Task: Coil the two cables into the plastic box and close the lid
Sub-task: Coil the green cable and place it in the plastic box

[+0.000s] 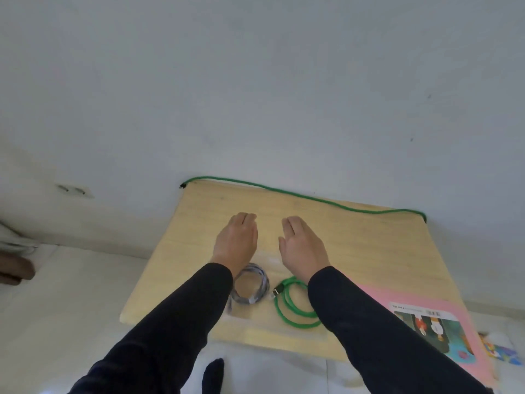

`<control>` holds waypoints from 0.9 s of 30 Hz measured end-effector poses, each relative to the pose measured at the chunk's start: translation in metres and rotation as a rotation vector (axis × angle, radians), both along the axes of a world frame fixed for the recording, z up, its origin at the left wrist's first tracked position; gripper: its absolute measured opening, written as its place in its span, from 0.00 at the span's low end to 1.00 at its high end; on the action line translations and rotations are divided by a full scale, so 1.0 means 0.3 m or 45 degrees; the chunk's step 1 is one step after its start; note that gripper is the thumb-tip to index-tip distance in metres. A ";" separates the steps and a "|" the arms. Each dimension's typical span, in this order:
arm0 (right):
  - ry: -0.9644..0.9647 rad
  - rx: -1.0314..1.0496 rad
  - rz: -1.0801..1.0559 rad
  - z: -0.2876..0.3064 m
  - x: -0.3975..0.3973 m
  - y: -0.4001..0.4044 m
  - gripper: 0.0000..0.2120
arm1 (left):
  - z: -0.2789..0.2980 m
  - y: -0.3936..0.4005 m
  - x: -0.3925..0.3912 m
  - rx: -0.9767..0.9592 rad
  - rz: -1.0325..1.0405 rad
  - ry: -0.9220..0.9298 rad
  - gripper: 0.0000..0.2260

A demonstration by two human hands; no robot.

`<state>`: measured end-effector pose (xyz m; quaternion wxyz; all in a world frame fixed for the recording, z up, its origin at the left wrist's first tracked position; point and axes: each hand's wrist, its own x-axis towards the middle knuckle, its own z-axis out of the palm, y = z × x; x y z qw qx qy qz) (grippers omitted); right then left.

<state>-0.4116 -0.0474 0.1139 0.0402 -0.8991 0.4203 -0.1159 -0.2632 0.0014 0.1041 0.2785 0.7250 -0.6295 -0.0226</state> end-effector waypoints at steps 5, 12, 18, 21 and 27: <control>0.008 -0.028 0.094 0.045 0.221 -0.108 0.21 | -0.002 -0.084 0.239 0.061 0.094 -0.155 0.15; 0.020 -0.019 0.158 -0.038 0.566 -0.298 0.20 | -0.130 -0.284 0.599 0.197 0.206 0.043 0.18; 0.004 -0.117 0.106 -0.209 0.760 -0.487 0.19 | -0.250 -0.468 0.807 0.268 0.143 0.177 0.18; 0.048 -0.147 0.076 -0.297 0.811 -0.556 0.22 | -0.331 -0.533 0.869 0.232 0.081 0.205 0.19; 0.084 -0.111 0.037 -0.424 0.864 -0.608 0.22 | -0.414 -0.589 0.913 0.167 0.030 0.300 0.14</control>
